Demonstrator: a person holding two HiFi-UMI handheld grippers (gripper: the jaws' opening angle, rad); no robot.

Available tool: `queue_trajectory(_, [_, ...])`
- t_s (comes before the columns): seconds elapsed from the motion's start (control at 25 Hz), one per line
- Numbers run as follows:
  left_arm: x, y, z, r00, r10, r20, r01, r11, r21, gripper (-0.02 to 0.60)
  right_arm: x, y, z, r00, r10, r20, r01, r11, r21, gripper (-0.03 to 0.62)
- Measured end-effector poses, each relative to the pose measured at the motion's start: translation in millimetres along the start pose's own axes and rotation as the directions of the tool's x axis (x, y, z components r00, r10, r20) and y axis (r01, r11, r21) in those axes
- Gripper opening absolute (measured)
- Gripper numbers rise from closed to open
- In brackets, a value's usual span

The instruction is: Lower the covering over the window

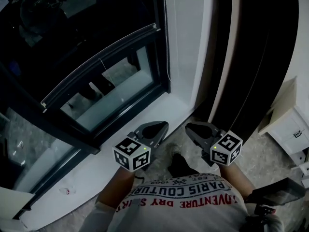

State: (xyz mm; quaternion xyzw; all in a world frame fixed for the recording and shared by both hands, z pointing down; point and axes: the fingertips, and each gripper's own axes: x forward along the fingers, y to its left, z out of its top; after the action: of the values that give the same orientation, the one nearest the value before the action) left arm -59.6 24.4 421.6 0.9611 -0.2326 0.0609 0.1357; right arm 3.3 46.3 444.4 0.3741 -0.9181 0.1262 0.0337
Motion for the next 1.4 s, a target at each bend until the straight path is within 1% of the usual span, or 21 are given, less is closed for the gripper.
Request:
queue_trajectory(0.12, [10,23,7,1.000,0.021,0.003,-0.021,1.000,0.009,0.003,20,-20,3,1.000,0.015,0.007,-0.015,1.000,0.016,0.038])
queue_trajectory(0.28, [34,59,12,1.000,0.025,-0.010,-0.025,1.000,0.008,0.003,53,-55,1,1.000,0.028,0.004,-0.028,0.998,0.048,0.040])
queue_trajectory(0.4, [56,98,20,0.999,0.041,-0.021,-0.041,0.999,0.007,0.003,84,-89,3,0.999,0.037,0.008,-0.037,0.996,0.078,0.040])
queue_trajectory(0.52, [78,139,32,0.998,0.059,-0.024,-0.059,0.998,-0.006,0.003,117,-127,16,0.999,0.041,0.023,-0.043,0.994,0.102,0.038])
queue_trajectory(0.72, [115,204,65,0.997,0.081,-0.015,-0.082,0.997,-0.007,0.003,168,-180,50,0.998,0.049,0.031,-0.051,0.996,0.070,0.038])
queue_trajectory(0.88, [136,235,87,0.997,0.076,-0.004,-0.075,0.997,0.021,0.003,198,-219,76,0.998,0.048,0.032,-0.050,0.998,0.040,0.039])
queue_trajectory(0.96, [138,249,90,0.996,0.084,-0.006,-0.083,0.996,0.036,0.003,213,-233,88,0.998,0.054,0.032,-0.055,0.998,0.020,0.039])
queue_trajectory(1.0, [138,257,91,0.996,0.091,-0.007,-0.091,0.995,0.031,0.003,220,-238,93,0.998,0.053,0.030,-0.053,0.999,0.007,0.040])
queue_trajectory(1.16, [140,283,97,0.995,0.104,0.004,-0.104,0.994,-0.010,0.003,243,-262,109,0.999,0.026,0.029,-0.025,0.999,-0.030,0.061])
queue_trajectory(1.24, [142,289,102,0.995,0.102,0.009,-0.102,0.995,-0.007,0.003,253,-272,118,0.999,0.003,0.032,-0.002,0.999,-0.051,0.066])
queue_trajectory(1.4, [145,301,108,0.996,0.091,0.006,-0.092,0.996,0.002,0.003,269,-300,136,0.995,-0.081,0.053,0.086,0.992,-0.092,0.081])
